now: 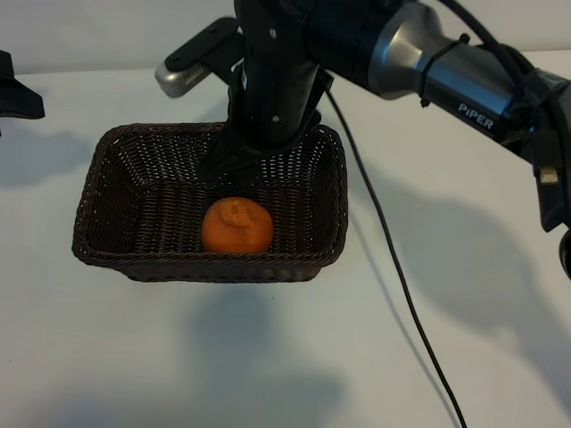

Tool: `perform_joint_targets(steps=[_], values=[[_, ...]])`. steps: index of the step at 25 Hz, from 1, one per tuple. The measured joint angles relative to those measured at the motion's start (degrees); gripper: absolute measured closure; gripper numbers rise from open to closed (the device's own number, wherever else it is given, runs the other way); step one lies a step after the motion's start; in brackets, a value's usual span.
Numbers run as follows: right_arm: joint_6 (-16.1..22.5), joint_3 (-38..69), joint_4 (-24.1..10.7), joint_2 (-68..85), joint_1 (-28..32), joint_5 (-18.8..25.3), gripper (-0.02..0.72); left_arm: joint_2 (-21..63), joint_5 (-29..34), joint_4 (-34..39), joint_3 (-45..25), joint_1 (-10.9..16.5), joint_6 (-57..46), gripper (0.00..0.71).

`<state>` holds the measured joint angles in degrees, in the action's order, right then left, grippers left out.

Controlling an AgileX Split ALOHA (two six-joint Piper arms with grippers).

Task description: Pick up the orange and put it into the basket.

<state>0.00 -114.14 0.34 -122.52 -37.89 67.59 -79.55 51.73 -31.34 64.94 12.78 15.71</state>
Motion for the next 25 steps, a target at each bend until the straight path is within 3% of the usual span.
perform_joint_targets(steps=[6,15,25], values=[[0.00,-0.71,-1.22,2.71,1.16,1.92,0.107,0.00,0.00,0.00,0.00,0.00,0.14,0.121],[0.00,-0.71,-1.75,6.13,7.60,2.41,0.107,0.00,0.00,0.00,0.00,0.00,0.44,0.122],[0.00,-0.71,-1.65,11.13,8.87,2.47,0.108,0.00,0.00,0.00,0.00,0.00,1.74,0.122]])
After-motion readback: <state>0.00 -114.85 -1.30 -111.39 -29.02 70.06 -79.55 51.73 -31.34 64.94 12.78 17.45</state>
